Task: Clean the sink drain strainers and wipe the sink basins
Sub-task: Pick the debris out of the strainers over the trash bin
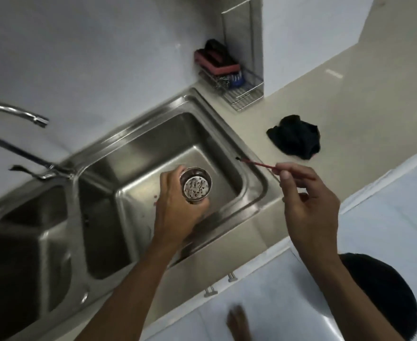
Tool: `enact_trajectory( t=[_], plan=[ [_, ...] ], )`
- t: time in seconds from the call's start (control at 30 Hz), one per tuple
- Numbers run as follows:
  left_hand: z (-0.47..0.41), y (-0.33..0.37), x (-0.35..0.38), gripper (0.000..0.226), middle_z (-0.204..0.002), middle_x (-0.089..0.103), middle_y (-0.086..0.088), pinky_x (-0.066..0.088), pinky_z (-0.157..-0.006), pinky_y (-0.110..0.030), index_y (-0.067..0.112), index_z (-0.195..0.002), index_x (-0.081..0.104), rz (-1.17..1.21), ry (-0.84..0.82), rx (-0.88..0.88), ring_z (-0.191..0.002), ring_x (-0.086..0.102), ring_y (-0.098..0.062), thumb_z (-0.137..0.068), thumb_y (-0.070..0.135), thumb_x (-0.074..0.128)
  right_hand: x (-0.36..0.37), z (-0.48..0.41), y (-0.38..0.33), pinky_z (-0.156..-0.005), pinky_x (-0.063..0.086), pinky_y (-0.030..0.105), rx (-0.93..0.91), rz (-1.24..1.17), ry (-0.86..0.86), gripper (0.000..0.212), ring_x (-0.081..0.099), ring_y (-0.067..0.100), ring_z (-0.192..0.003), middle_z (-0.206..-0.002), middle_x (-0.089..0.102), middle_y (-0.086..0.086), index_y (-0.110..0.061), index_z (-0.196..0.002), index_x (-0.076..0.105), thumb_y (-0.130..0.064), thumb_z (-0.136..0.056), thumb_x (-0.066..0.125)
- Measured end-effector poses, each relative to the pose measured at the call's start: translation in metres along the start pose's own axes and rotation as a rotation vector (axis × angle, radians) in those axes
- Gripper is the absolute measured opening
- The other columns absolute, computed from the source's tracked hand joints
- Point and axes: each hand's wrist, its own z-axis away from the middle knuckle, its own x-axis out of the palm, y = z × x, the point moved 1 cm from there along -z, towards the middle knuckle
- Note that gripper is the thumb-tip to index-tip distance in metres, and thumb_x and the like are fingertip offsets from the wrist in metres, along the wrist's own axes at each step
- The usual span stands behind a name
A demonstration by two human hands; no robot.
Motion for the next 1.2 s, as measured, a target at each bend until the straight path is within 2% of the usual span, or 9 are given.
enact_trajectory(
  t=[0.07,0.13,0.3,0.43,0.67,0.83,0.9,1.03,1.2],
  plan=[
    [-0.004,-0.042,-0.013,0.085,-0.127,0.046,0.004,0.046,-0.094,-0.029,0.025,-0.137,0.051,-0.061,-0.037,-0.122,-0.106,0.054,-0.014,-0.063,0.025,0.092,0.025,0.003,0.002,-0.065,0.049,0.010,-0.030,0.031,-0.062,0.019,0.068,0.008,-0.085,-0.104,0.073,-0.008,-0.016,-0.115,0.072,-0.021,-0.102,0.059],
    [-0.007,-0.081,-0.022,0.087,-0.130,0.044,0.000,0.048,-0.094,-0.035,0.022,-0.137,0.049,-0.119,-0.122,-0.229,-0.106,0.052,-0.017,-0.063,0.028,0.094,0.051,0.006,0.005,-0.068,0.050,0.010,-0.043,0.059,-0.135,0.019,0.068,0.007,-0.087,-0.107,0.072,-0.007,-0.017,-0.115,0.072,-0.021,-0.102,0.059],
    [-0.019,-0.158,-0.019,0.089,-0.136,0.044,-0.006,0.052,-0.098,-0.048,0.017,-0.138,0.047,-0.203,-0.279,-0.348,-0.112,0.060,-0.032,-0.064,0.031,0.095,0.109,0.006,0.010,-0.078,0.052,0.008,-0.032,0.104,-0.285,0.025,0.065,-0.003,-0.097,-0.109,0.066,-0.022,-0.016,-0.117,0.070,-0.026,-0.100,0.056],
    [-0.036,-0.201,-0.006,0.083,-0.135,0.047,-0.011,0.050,-0.097,-0.052,0.012,-0.136,0.048,-0.295,-0.377,-0.350,-0.115,0.059,-0.038,-0.069,0.034,0.093,0.148,-0.004,0.016,-0.076,0.058,0.017,-0.015,0.179,-0.371,0.023,0.068,0.004,-0.092,-0.107,0.067,-0.019,-0.017,-0.116,0.071,-0.028,-0.100,0.058],
    [-0.055,-0.241,0.014,0.088,-0.135,0.047,-0.008,0.044,-0.098,-0.047,0.017,-0.140,0.046,-0.359,-0.495,-0.331,-0.120,0.056,-0.034,-0.068,0.041,0.091,0.201,-0.013,0.031,-0.077,0.060,0.029,0.030,0.294,-0.467,0.016,0.068,0.003,-0.091,-0.107,0.070,-0.022,-0.028,-0.111,0.072,-0.028,-0.100,0.061],
    [-0.052,-0.252,0.022,0.089,-0.134,0.047,-0.009,0.043,-0.096,-0.048,0.018,-0.138,0.045,-0.358,-0.525,-0.299,-0.120,0.054,-0.034,-0.066,0.044,0.091,0.220,-0.012,0.034,-0.068,0.053,0.013,0.034,0.293,-0.477,0.015,0.067,-0.001,-0.086,-0.102,0.071,-0.025,-0.034,-0.108,0.071,-0.025,-0.099,0.064],
    [-0.051,-0.255,0.024,0.096,-0.137,0.046,-0.008,0.041,-0.101,-0.048,0.020,-0.139,0.044,-0.376,-0.515,-0.279,-0.125,0.051,-0.033,-0.062,0.050,0.092,0.223,-0.014,0.037,-0.067,0.051,0.009,0.035,0.311,-0.482,0.014,0.066,-0.002,-0.086,-0.102,0.070,-0.027,-0.034,-0.108,0.071,-0.025,-0.099,0.064],
    [-0.054,-0.252,0.031,0.116,-0.152,0.039,-0.002,0.026,-0.113,-0.046,0.024,-0.150,0.038,-0.422,-0.430,-0.086,-0.139,0.037,-0.025,-0.056,0.071,0.087,0.224,-0.019,0.044,-0.069,0.052,0.012,0.055,0.349,-0.475,0.014,0.068,0.002,-0.088,-0.103,0.072,-0.021,-0.030,-0.109,0.073,-0.028,-0.099,0.063],
    [-0.066,-0.232,0.052,0.105,-0.149,0.047,0.003,0.018,-0.119,-0.049,0.026,-0.148,0.043,-0.419,-0.500,0.153,-0.139,0.041,-0.021,-0.063,0.080,0.074,0.221,-0.021,0.046,-0.071,0.053,0.018,0.065,0.383,-0.470,0.016,0.067,0.002,-0.089,-0.107,0.070,-0.020,-0.028,-0.111,0.072,-0.030,-0.100,0.062]
  ],
)
